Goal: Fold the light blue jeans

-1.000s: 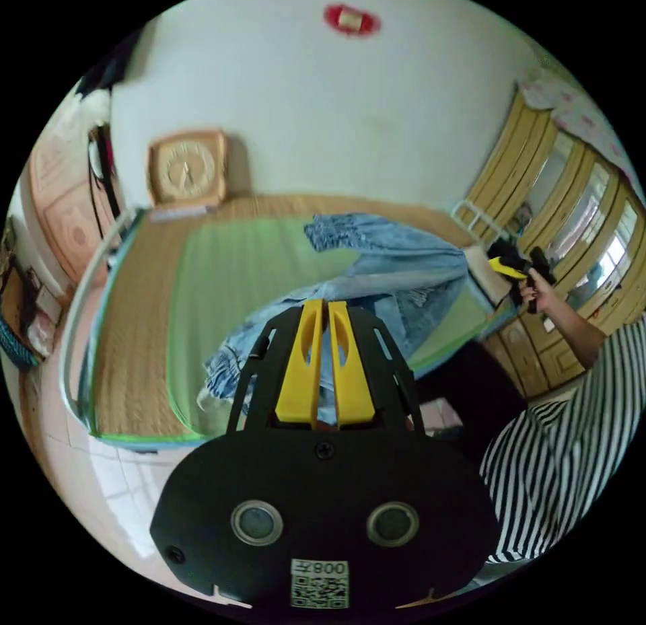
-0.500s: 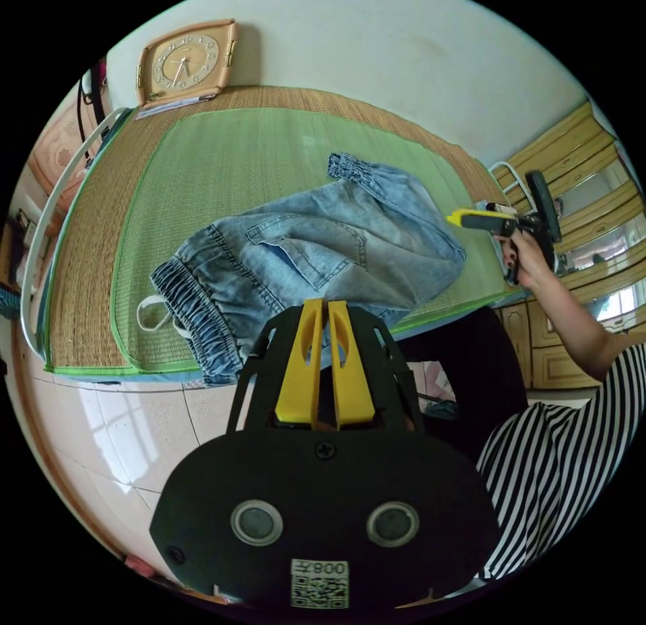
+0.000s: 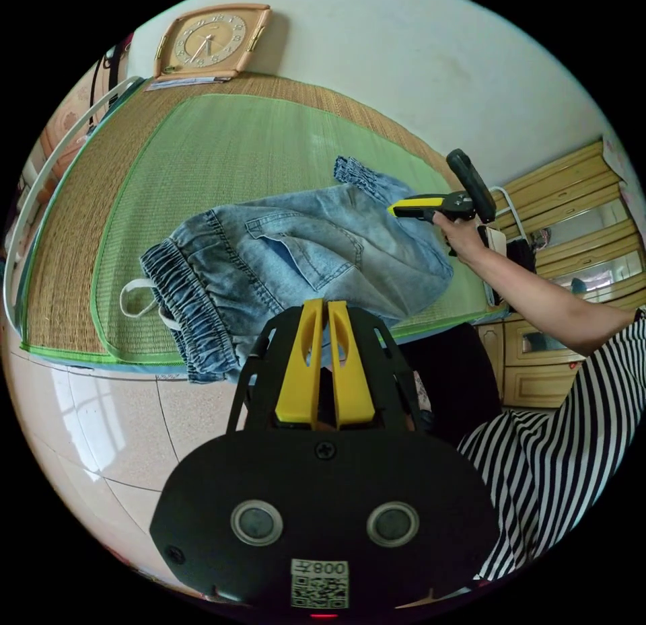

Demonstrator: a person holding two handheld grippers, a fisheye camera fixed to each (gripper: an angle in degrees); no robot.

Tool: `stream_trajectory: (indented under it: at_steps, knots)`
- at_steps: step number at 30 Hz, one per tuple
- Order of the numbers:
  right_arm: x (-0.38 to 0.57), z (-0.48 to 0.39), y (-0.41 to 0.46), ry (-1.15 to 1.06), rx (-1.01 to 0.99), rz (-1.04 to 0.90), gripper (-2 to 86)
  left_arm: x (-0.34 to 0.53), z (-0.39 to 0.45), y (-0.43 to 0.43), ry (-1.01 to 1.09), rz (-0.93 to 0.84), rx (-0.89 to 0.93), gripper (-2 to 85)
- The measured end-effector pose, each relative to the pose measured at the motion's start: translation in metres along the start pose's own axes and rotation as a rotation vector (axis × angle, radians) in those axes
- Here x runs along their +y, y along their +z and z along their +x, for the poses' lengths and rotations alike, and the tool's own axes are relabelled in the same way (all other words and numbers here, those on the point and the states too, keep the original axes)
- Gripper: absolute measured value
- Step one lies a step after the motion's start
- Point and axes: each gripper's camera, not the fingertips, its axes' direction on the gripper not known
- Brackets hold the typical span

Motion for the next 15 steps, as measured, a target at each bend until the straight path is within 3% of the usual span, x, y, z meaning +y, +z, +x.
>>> stream_trajectory:
  at_steps: [8, 15]
  knots:
    - [0.118, 0.117, -0.079, 0.256, -0.187, 0.144, 0.6, 0.001, 0.016, -0.051, 0.0, 0.095, 0.029, 1.0]
    - [0.346, 0.244, -0.205, 0.552, -0.344, 0.46, 0.7, -0.003, 0.037, -0.104, 0.041, 0.217, 0.025, 1.0]
